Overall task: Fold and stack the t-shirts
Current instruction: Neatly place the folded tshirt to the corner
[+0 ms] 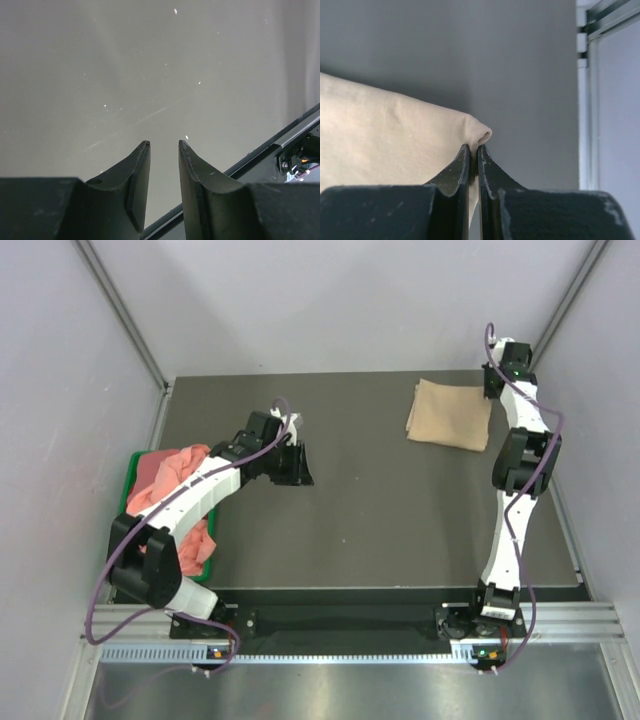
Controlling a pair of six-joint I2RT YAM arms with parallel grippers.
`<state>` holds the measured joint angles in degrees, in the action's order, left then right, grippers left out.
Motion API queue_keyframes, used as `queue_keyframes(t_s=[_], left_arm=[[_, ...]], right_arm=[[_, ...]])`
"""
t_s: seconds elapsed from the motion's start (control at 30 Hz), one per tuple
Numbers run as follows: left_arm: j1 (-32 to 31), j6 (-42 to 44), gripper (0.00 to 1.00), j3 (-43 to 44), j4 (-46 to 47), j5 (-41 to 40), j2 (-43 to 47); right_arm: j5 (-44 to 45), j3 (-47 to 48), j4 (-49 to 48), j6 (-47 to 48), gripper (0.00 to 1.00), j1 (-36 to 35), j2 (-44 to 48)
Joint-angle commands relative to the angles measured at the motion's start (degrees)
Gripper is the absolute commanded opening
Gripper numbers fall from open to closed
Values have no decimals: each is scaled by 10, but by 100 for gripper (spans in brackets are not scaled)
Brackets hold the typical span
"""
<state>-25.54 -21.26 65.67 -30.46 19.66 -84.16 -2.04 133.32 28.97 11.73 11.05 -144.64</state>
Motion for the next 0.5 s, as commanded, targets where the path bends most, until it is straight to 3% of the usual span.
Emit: queue_keyframes(t_s=[0.0,0.23,0.47], left_arm=[[1,12,34,8,-7,5,-13],[1,15,34,10,-11,-8,-17],[1,15,35,17,-13,-9,-28]], right_arm=[[42,43,-91,43,0,12,-11],[104,66,-214,103,0,14,-54],[57,86,-308,147,0,14,-78]])
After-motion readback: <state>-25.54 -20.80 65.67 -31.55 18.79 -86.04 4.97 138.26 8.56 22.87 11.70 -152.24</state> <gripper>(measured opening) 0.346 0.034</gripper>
